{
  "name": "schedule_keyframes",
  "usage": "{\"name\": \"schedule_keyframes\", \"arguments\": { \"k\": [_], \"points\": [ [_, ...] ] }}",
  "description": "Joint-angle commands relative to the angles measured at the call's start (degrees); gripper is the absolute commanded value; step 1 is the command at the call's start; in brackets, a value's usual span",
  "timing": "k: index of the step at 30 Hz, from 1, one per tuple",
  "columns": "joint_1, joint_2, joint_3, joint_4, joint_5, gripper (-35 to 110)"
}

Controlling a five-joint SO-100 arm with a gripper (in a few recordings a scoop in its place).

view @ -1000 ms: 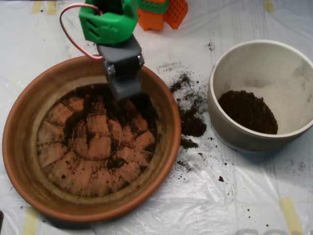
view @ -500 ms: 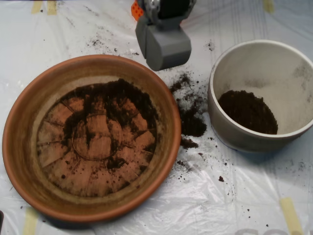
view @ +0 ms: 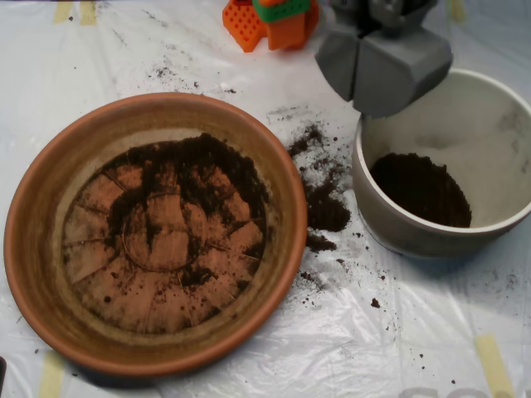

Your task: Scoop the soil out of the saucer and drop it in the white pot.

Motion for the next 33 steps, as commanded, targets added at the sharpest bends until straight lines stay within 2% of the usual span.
{"name": "schedule_keyframes", "arguments": {
  "k": [1, 3, 6, 8, 19, 28, 33],
  "points": [
    [-4.22, -1.58, -6.86, 0.53, -1.41, -1],
    [-5.01, -3.25, -7.56, -0.09, -1.14, 0],
    [-6.15, -7.38, -11.07, 2.99, -0.26, 32],
    [-6.5, -7.29, -9.93, 2.99, 0.44, 44],
    [-2.72, -1.05, -5.89, 2.29, 3.52, 46],
    [13.89, 5.1, -4.92, 2.2, 10.99, 45],
    [21.27, 13.71, 9.23, -3.96, 10.9, 45]
  ]
}}
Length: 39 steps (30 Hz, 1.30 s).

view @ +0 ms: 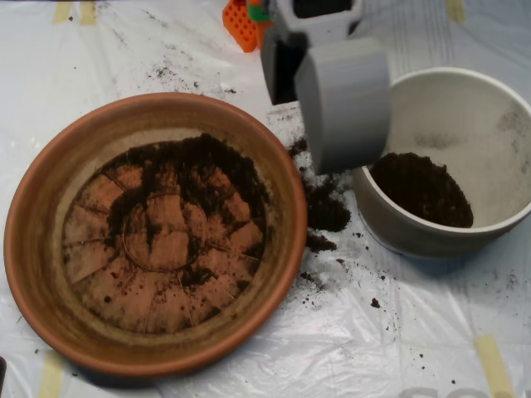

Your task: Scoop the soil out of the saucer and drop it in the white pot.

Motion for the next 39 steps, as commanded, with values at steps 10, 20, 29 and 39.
{"name": "schedule_keyframes", "arguments": {
  "k": [10, 20, 29, 39],
  "points": [
    [16.96, 22.24, 34.63, -15.64, -1.76, 46],
    [24.17, 21.8, 59.06, -32.52, -7.91, 49],
    [27.07, -0.53, 50.27, -35.95, -9.93, 49],
    [27.69, -16.96, 35.42, -32.34, -10.9, 48]
  ]
}}
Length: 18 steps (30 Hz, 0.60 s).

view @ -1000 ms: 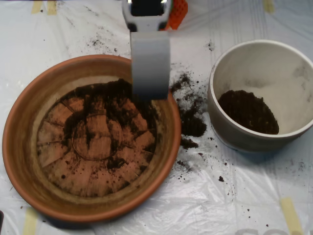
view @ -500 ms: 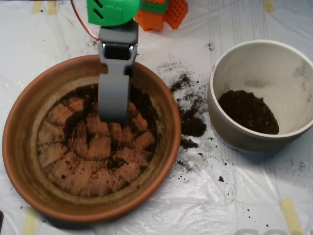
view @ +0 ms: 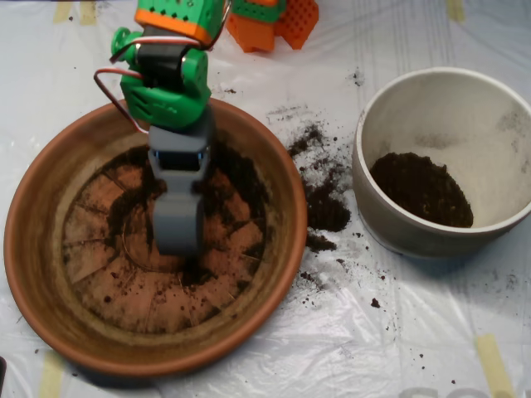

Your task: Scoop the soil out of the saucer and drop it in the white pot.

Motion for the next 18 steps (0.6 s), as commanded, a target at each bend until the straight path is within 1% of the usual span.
{"name": "schedule_keyframes", "arguments": {
  "k": [1, 6, 8, 12, 15, 18],
  "points": [
    [0.18, -0.97, -8.26, 1.93, -1.23, 48],
    [-0.18, -8.53, -18.11, 6.15, -0.53, 50],
    [-0.97, -11.07, -21.8, 8.61, -0.97, 53],
    [-2.55, -13.8, -24.79, 11.16, -1.76, 56],
    [-3.6, -17.23, -28.56, 14.94, -2.55, 55],
    [-4.22, -18.02, -29.09, 16.17, -3.34, 51]
  ]
}}
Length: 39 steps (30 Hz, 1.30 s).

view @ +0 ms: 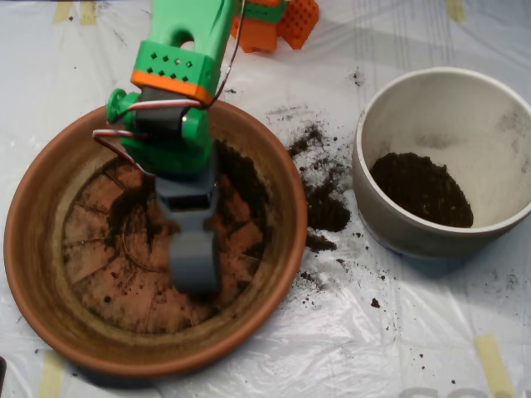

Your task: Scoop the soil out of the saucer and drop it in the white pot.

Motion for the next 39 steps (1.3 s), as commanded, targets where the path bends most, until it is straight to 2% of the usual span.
{"name": "schedule_keyframes", "arguments": {
  "k": [1, 11, 17, 20, 22, 32, 39],
  "points": [
    [-0.44, 1.76, -3.87, 2.2, -1.67, 50],
    [2.29, 2.46, -3.69, 3.16, -4.22, 45],
    [4.48, 7.21, 3.69, -0.18, -7.56, 43],
    [4.83, 11.51, 10.72, -3.69, -8.96, 35],
    [4.83, 15.03, 15.91, -6.59, -9.4, 25],
    [8.0, 23.55, 28.56, -11.6, -11.78, 21],
    [10.28, 24.08, 30.67, -12.04, -12.66, 10]
  ]
}}
